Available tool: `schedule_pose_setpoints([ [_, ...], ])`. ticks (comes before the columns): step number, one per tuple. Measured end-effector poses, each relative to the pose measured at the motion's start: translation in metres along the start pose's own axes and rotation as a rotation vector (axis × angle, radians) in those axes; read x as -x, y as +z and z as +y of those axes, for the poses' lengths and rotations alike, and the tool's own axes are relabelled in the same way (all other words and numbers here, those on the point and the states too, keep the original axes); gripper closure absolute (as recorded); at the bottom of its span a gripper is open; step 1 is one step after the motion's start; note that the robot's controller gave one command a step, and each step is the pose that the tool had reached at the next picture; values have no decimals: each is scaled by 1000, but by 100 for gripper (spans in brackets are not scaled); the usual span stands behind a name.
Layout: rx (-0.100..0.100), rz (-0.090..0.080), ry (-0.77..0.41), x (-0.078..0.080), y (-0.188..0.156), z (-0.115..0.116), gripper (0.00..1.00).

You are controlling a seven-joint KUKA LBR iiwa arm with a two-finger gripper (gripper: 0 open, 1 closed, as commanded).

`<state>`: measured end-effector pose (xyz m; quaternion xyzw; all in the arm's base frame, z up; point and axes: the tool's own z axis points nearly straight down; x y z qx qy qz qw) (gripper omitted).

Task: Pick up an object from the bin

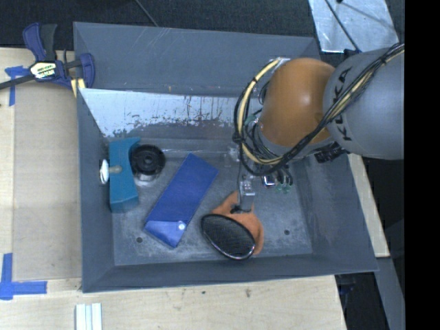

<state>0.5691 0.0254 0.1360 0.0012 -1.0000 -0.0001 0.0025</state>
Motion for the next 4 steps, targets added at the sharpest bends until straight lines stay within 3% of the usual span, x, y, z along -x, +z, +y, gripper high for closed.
schedule_pose_setpoints([
  [1,0,-8,0,2,-5,0,0],
  [2,0,-17,-98,-9,17,-8,0],
  [3,-1,-10,-270,-4,61,-23,100],
  [4,-1,-10,-269,-4,61,-23,100],
])
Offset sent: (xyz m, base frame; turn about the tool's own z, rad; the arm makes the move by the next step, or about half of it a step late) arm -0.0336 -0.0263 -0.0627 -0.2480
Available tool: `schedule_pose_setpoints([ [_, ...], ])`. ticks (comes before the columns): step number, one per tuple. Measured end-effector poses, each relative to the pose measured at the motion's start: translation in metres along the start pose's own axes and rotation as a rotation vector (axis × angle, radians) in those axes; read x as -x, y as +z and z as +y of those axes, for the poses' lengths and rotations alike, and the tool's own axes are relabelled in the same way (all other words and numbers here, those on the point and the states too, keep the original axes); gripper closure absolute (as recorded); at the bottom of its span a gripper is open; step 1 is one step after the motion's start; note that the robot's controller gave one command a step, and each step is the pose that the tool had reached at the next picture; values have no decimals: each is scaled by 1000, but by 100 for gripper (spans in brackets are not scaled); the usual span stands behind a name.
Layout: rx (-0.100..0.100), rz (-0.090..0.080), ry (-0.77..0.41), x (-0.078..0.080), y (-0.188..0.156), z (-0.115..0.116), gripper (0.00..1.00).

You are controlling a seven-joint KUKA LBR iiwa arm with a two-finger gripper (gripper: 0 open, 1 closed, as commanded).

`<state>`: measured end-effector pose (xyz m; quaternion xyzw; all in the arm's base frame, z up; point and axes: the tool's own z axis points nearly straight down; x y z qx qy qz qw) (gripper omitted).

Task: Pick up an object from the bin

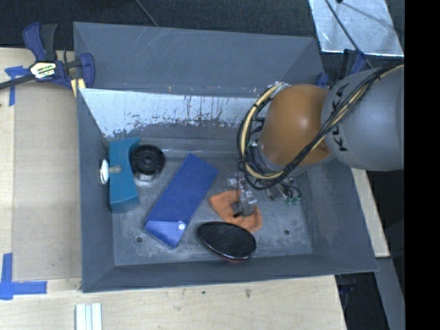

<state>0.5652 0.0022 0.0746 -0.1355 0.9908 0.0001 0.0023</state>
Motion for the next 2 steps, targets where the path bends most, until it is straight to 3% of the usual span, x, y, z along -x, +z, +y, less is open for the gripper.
schedule_pose_setpoints([
  [1,0,1,-14,-14,-122,5,100],
  [2,0,2,-13,-14,-122,5,100],
])
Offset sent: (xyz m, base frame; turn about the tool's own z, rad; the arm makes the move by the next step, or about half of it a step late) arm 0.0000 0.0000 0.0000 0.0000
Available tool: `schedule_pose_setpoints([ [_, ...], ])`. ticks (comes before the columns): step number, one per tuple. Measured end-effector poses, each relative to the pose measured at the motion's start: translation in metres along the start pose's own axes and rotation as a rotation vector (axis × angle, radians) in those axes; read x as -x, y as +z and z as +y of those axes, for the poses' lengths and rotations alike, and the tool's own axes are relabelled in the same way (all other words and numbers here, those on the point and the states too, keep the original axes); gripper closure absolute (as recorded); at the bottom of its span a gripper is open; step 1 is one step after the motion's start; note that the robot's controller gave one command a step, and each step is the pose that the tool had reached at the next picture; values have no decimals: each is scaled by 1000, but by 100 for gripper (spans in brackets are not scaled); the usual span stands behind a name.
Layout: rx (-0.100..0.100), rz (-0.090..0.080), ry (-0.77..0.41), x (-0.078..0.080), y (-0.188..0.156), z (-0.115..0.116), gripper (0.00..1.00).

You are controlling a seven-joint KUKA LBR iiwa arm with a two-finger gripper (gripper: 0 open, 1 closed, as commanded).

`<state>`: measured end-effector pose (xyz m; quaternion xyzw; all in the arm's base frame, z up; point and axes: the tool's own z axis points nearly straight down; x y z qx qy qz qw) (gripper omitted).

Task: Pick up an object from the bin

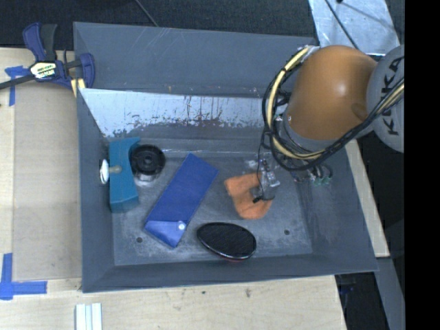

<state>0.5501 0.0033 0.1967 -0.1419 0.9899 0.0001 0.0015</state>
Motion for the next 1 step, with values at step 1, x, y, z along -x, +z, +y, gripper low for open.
schedule_pose_setpoints([
  [1,1,6,-8,2,-48,8,100],
])
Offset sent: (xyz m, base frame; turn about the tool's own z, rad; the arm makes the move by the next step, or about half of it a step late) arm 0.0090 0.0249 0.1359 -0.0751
